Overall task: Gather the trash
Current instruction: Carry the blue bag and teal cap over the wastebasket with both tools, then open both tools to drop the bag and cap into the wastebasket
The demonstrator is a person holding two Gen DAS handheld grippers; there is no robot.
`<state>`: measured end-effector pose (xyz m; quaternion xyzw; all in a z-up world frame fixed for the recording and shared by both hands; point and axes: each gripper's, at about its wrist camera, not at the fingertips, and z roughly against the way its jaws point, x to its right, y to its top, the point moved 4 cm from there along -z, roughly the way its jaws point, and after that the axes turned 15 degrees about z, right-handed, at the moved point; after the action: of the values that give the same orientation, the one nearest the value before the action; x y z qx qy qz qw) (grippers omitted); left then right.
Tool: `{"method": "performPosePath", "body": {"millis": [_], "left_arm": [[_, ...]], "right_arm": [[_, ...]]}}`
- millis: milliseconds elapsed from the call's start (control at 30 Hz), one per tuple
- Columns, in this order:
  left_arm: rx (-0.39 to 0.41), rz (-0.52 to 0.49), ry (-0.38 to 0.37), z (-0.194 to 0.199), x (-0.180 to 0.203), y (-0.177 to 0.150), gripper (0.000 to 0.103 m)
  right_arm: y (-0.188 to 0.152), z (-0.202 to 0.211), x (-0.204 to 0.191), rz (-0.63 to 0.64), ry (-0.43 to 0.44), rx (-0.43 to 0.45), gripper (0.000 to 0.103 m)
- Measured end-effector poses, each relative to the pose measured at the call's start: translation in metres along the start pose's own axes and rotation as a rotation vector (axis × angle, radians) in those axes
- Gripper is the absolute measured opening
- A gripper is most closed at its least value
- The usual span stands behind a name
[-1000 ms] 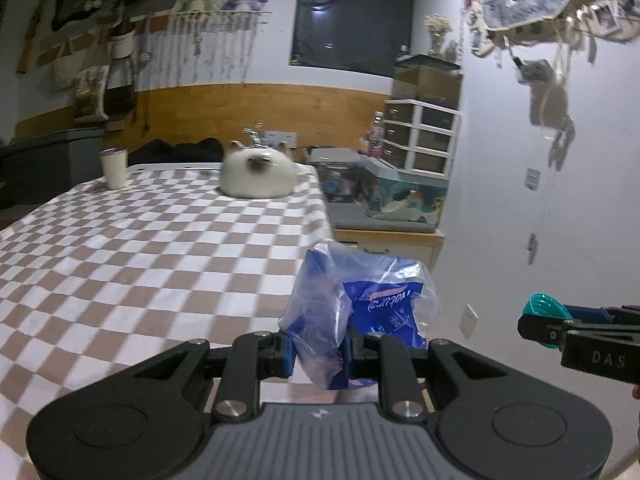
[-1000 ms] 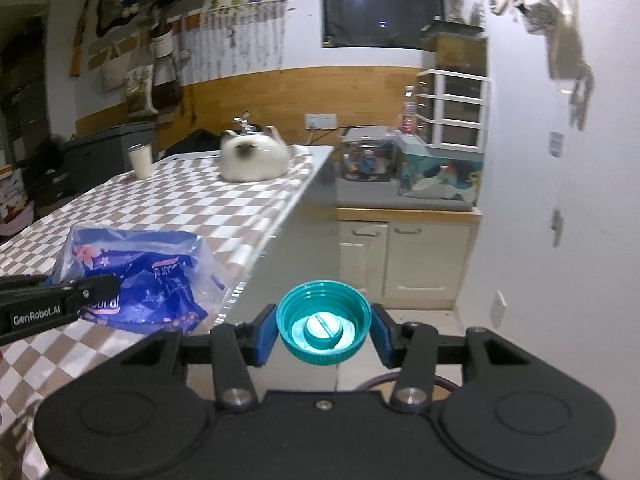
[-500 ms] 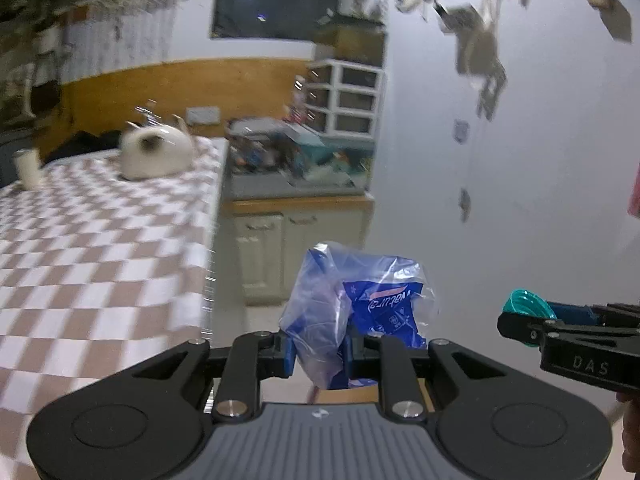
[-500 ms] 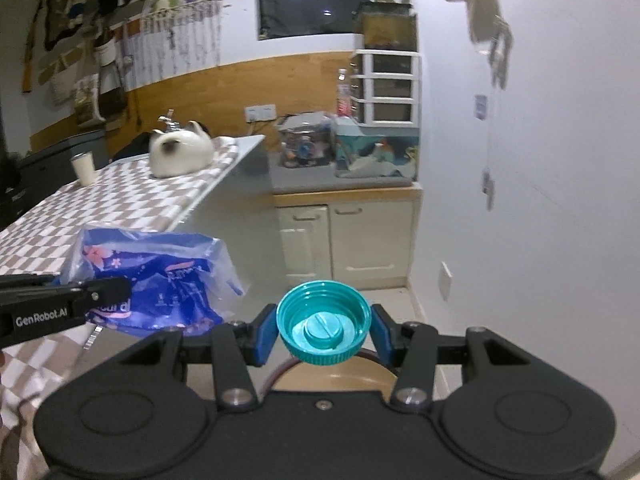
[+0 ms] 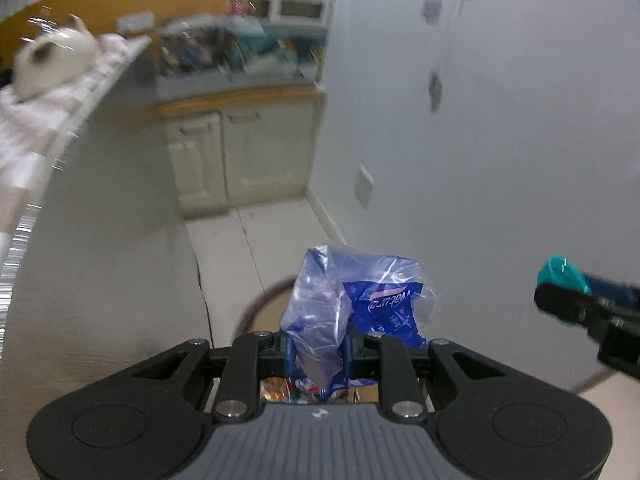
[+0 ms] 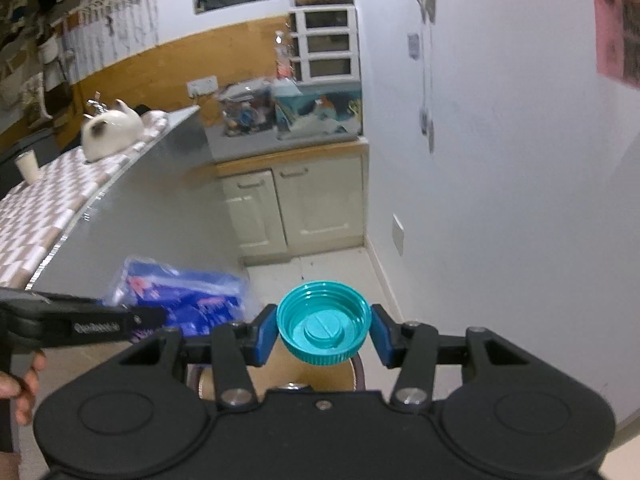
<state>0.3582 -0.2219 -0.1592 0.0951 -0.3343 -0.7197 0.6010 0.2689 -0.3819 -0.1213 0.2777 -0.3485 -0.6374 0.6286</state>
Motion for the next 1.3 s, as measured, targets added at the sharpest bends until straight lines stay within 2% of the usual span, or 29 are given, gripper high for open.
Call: {"method": "performPosePath", "body": {"millis": [267, 433, 667, 700, 733, 767, 800, 967, 1067, 1200, 1300], "left_arm": [[-0.161, -0.018, 0.003, -0.066, -0.005, -0.012, 0.023], [-0.242, -0.051, 0.037, -0.1, -0.008, -0.017, 0.023], [-0.284, -0.098, 0.012, -0.13, -0.001, -0.02, 0.026], [-0.288, -0.102, -0.001, -0.132, 0.0, -0.022, 0.03], [-0.291, -0.1, -0.002, -0.135, 0.0, -0.024, 0.048], [-0.289, -0.097, 0.007, -0.135, 0.0, -0.026, 0.06], [-0.283, -0.103, 0.019, -0.136, -0.001, -0.027, 0.077], [-0.334, -0.115, 0.073, -0.14, -0.006, -0.035, 0.083], [-0.354, -0.106, 0.103, -0.139, -0.011, -0.038, 0.091], [-0.358, -0.051, 0.144, -0.134, -0.023, -0.038, 0.1], [-0.363, -0.014, 0.182, -0.128, -0.032, -0.042, 0.103]], "right_arm": [[-0.014, -0.056, 0.001, -0.022, 0.04, -0.106, 0.05], [-0.018, -0.084, 0.002, -0.062, 0.069, -0.147, 0.05], [-0.022, -0.113, 0.004, -0.099, 0.084, -0.196, 0.05], [-0.022, -0.117, 0.004, -0.102, 0.086, -0.202, 0.05], [-0.023, -0.12, 0.005, -0.103, 0.087, -0.208, 0.05], [-0.023, -0.123, 0.004, -0.103, 0.089, -0.212, 0.05], [-0.024, -0.126, 0.004, -0.101, 0.09, -0.218, 0.05], [-0.029, -0.141, 0.0, -0.102, 0.109, -0.254, 0.05], [-0.033, -0.147, -0.005, -0.097, 0.133, -0.28, 0.05], [-0.041, -0.154, -0.011, -0.092, 0.161, -0.317, 0.05], [-0.049, -0.164, -0.016, -0.093, 0.2, -0.369, 0.05]]}}
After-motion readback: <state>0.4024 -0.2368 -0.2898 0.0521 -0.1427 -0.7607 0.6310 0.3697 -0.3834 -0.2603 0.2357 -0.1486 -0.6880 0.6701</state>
